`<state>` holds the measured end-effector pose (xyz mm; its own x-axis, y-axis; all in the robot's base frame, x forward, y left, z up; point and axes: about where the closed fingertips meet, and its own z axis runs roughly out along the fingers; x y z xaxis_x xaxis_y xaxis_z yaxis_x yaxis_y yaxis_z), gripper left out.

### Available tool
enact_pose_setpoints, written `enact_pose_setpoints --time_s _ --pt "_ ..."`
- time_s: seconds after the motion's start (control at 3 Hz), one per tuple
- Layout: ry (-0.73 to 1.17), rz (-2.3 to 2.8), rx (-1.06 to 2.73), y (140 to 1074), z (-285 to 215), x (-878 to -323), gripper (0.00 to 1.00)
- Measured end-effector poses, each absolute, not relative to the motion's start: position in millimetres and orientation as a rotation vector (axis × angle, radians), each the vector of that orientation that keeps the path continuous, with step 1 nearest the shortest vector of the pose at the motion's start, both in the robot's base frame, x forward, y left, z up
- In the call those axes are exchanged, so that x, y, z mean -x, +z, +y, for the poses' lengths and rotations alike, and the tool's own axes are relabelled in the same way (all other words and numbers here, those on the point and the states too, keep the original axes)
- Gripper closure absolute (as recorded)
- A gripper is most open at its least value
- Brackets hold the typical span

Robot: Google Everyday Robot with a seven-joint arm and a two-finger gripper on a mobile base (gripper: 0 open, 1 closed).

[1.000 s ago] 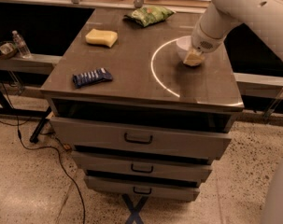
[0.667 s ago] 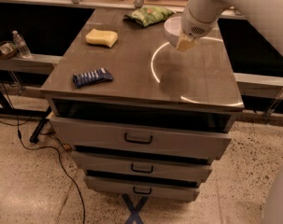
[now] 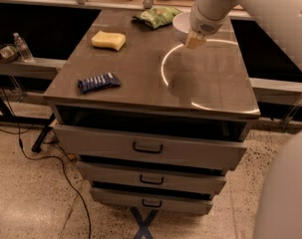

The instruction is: Move white bowl near green jalapeno chip bag

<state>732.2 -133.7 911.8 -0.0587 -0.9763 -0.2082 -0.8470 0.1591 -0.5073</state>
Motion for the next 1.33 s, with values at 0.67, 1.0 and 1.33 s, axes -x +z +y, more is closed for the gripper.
enact_pose_setpoints --time_s 0.67,1.0,1.33 --pt "-0.397 1.86 1.696 924.8 -121.5 -806.0 1.0" --pt "-0.376 1.867 1.695 906.4 -113.4 -821.9 1.0" --pt "-0.369 1.862 1.712 886.3 -101.3 -842.9 1.0"
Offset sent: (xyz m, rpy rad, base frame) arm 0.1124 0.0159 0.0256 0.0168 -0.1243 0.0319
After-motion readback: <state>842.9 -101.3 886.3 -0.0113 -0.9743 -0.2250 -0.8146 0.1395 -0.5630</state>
